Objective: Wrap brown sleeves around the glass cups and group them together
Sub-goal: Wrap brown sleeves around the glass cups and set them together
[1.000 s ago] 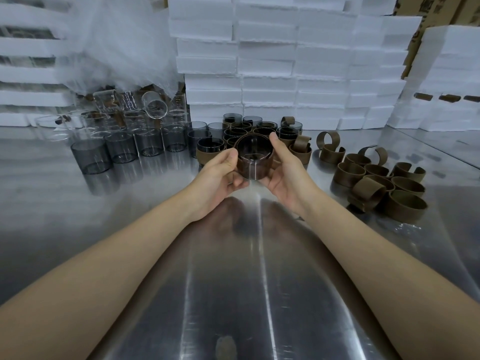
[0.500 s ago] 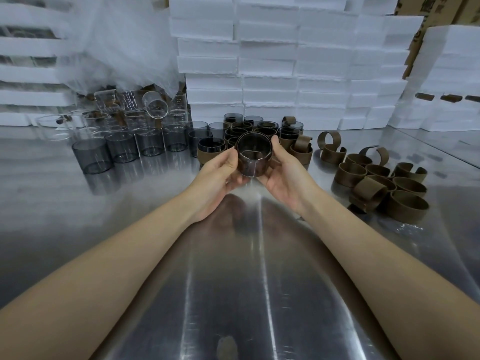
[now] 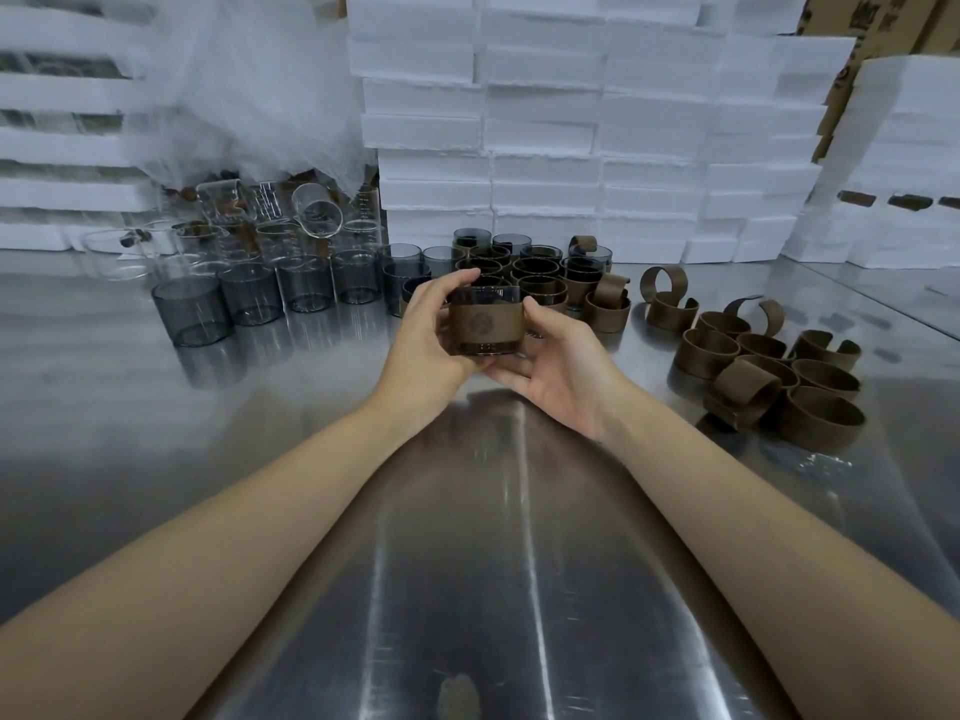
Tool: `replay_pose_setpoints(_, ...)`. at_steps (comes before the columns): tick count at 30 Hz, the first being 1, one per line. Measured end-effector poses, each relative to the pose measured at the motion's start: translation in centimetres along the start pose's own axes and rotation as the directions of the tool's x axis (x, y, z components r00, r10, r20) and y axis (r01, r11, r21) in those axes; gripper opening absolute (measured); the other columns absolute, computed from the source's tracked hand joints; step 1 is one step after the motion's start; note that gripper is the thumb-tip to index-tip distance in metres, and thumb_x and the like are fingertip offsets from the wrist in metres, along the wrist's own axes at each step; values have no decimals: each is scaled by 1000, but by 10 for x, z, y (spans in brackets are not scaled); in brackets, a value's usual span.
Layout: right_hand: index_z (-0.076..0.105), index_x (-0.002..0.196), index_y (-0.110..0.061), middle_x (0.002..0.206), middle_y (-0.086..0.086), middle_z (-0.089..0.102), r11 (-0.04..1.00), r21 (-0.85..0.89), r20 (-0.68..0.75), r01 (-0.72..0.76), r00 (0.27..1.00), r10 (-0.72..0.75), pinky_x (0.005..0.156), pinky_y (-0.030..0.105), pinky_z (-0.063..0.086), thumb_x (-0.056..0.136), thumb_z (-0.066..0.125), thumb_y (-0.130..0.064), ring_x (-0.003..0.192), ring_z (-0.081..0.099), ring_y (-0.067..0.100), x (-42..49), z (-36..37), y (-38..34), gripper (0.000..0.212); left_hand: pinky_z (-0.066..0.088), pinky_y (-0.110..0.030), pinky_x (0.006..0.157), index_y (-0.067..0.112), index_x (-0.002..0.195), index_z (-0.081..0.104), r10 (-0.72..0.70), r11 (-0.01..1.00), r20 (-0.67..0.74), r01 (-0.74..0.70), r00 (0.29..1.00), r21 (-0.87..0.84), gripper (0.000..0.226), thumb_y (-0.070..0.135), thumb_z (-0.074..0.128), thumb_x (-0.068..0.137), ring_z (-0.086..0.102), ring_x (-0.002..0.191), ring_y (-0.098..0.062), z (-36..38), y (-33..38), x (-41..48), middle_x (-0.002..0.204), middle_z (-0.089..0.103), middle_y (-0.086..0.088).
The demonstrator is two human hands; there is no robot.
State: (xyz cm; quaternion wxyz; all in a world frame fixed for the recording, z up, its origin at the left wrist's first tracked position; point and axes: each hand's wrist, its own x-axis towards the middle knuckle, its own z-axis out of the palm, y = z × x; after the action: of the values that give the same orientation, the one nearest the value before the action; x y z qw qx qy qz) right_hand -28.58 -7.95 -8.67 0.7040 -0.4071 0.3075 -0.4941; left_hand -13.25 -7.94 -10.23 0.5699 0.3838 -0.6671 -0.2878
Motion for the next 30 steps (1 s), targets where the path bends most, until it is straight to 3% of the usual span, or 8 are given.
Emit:
replay_pose_setpoints(2,54,122,-8,125,24,61,1000,8,1,-5,1000,5,87,35,56,101,45,-30,108,65,30,1,-1,0,31,47,-12,89,27,130,49,-14,1000,2,14,1000,-5,77,-16,75,71,55,118,-13,1,0,0,136,46,-4)
replay_pose_setpoints(7,60,110,-12,110,15,66,999,42,-37,-21,999,22,75,33,59,102,42,-29,97,68,26,2,-1,1,27,49,-26,99,18,139,44,-50,998,9,50,999,-30,81,-13,77,72,57,118,-17,1,2,-1,138,48,-5)
replay_pose_setpoints(13,61,105,-12,103,12,67,998,64,-56,-20,998,23,68,32,59,102,42,-29,89,70,24,3,-1,1,26,49,-22,97,26,134,47,-49,999,9,49,999,-24,79,-13,76,72,56,118,-15,1,1,-1,136,49,-4)
replay_pose_setpoints(16,61,108,-12,106,13,67,999,29,-58,-14,998,15,73,33,59,101,44,-32,93,68,25,4,0,1,27,50,-20,95,30,130,50,-48,999,-2,48,999,12,77,-11,77,71,56,117,-14,0,-2,0,133,51,-2)
replay_pose_setpoints(20,62,115,-14,115,12,68,969,-232,-28,89,995,-98,92,37,55,94,59,-37,107,66,22,4,1,4,32,50,-17,90,26,129,53,-16,999,7,16,1000,40,75,-13,77,70,56,116,-15,1,-4,1,131,49,0)
replay_pose_setpoints(23,61,121,-11,119,12,67,898,-401,-79,179,970,-229,95,39,54,90,67,-30,109,65,21,4,3,5,37,51,-18,87,25,129,53,0,999,26,-1,1000,34,74,-15,74,71,56,116,-16,2,-5,1,131,48,0)
replay_pose_setpoints(27,60,116,-16,105,-3,65,747,-632,-151,204,914,-377,86,26,53,85,72,-35,102,63,12,2,4,5,38,48,-18,92,18,133,54,41,987,62,-50,997,155,74,-21,61,70,54,117,-15,1,-4,1,126,51,4)
replay_pose_setpoints(30,57,108,-22,103,-8,60,594,-780,-149,198,863,-483,80,15,46,79,78,-34,95,58,5,3,3,8,38,50,-37,97,12,124,63,160,910,72,-175,985,375,67,-22,49,68,58,113,-18,-12,-5,4,121,58,3)
